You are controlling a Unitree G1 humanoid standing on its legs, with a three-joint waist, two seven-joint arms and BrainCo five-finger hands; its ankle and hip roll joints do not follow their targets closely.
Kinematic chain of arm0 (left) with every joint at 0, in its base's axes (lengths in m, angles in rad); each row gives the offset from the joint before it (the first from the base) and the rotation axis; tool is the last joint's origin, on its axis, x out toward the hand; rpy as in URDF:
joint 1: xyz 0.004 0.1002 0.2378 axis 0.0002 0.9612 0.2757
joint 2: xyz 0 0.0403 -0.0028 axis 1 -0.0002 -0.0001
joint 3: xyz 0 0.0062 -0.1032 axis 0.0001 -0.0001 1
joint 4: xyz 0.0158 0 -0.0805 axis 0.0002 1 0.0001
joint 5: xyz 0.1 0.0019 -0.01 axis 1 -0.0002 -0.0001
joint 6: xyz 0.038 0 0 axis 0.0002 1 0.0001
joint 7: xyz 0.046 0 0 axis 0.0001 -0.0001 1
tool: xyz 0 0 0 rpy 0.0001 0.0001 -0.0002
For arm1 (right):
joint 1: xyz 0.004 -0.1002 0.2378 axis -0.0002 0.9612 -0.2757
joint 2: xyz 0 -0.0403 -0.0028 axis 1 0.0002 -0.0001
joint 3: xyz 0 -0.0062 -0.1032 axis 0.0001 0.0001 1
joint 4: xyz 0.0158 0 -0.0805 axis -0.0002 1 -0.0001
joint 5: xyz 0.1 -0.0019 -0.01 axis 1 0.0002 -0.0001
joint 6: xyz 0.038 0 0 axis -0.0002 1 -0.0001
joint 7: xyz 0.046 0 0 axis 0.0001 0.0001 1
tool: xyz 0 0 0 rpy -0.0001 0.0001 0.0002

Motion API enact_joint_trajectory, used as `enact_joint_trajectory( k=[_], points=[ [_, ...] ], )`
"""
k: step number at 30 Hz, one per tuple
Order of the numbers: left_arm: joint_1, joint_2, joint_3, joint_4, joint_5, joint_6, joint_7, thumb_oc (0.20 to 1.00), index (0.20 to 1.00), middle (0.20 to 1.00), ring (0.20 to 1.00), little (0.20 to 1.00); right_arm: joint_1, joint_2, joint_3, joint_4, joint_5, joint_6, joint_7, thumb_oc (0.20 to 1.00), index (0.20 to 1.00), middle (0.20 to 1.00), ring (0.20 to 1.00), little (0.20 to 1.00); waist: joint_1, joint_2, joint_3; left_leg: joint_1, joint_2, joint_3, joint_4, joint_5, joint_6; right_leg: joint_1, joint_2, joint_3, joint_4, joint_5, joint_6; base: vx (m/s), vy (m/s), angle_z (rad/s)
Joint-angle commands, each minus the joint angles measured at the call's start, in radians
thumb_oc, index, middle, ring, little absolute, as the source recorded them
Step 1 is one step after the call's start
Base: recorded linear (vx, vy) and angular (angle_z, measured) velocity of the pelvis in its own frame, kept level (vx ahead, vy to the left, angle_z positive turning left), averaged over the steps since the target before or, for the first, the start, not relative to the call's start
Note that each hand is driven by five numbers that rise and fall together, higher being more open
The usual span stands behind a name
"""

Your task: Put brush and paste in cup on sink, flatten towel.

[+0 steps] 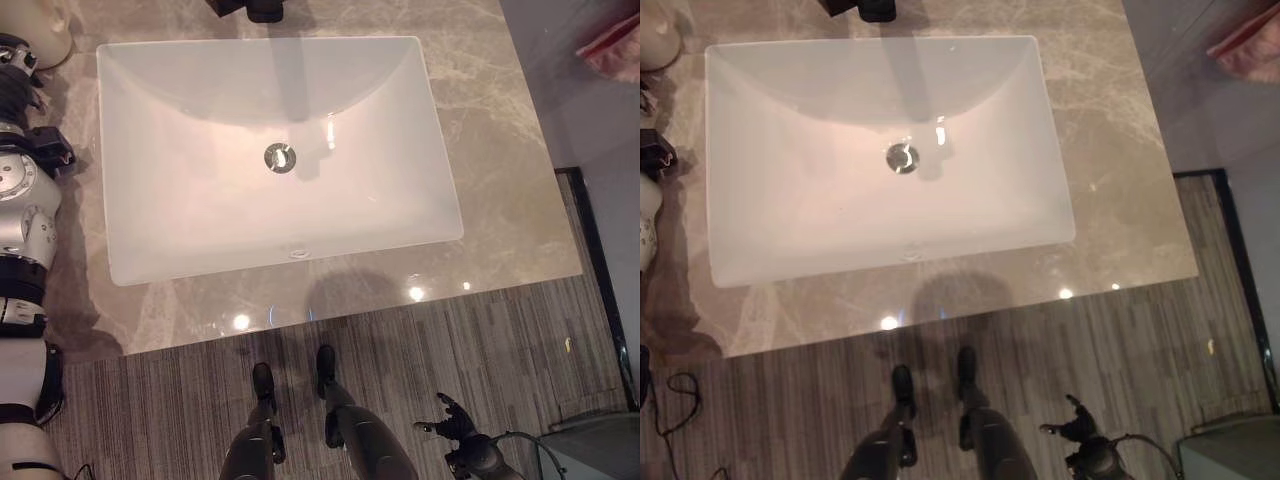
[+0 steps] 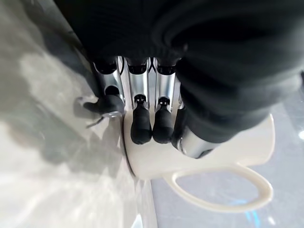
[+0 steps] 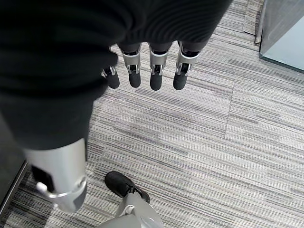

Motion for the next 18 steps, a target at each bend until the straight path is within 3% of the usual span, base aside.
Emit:
enact_joint_trajectory(
  k=[1,6,11,14,18],
  points=[
    [-0.049,0.027,-0.077,0.125,-0.006,0.017,0.018,0.2,0.2,0.2,0.2,0.2,-0.012,-0.051,0.005,0.007,0.038,-0.013,-0.005,1.0,1.0,1.0,1.0,1.0,0.0,0.044,-0.032,-0.006,0.069,-0.082,0.001,0.012,-0.053,0.067,-0.063,-0.028,-0.002,-0.052,0.105,0.0,0.024,-0.05],
    [-0.093,0.023,-0.09,0.148,-0.002,0.012,0.026,0.2,0.2,0.2,0.2,0.2,-0.016,-0.042,0.018,0.0,0.042,-0.017,-0.003,1.0,1.0,1.0,1.0,1.0,0.0,0.039,-0.028,-0.009,0.066,-0.08,0.001,0.012,-0.051,0.063,-0.067,-0.022,-0.002,-0.044,0.109,-0.01,0.018,-0.05],
    [-0.001,-0.007,-0.035,0.036,0.014,-0.011,0.051,0.2,0.2,0.2,0.2,0.2,0.0,-0.029,0.02,0.02,0.024,-0.012,-0.001,1.0,1.0,1.0,1.0,1.0,0.01,0.042,-0.022,0.007,0.06,-0.09,0.001,0.008,-0.046,0.085,-0.073,-0.033,-0.002,-0.048,0.105,0.0,0.0,0.0],
    [0.129,-0.025,0.042,-0.121,0.034,-0.041,0.07,0.2,0.2,0.2,0.2,0.2,0.006,-0.015,0.002,0.031,0.019,-0.006,-0.004,1.0,1.0,1.0,1.0,1.0,0.025,0.039,-0.024,0.029,0.05,-0.098,0.001,0.001,-0.042,0.113,-0.08,-0.041,-0.002,-0.056,0.1,0.01,-0.002,0.01],
    [0.5,-0.102,0.269,-0.407,0.11,-0.08,0.084,0.2,0.2,0.2,0.2,0.2,0.035,0.007,-0.052,0.051,-0.008,0.003,0.001,1.0,1.0,1.0,1.0,1.0,0.061,0.033,-0.042,0.111,0.029,-0.111,0.001,-0.031,-0.035,0.206,-0.092,-0.058,-0.002,-0.075,0.094,0.09,0.002,0.09]
  ],
)
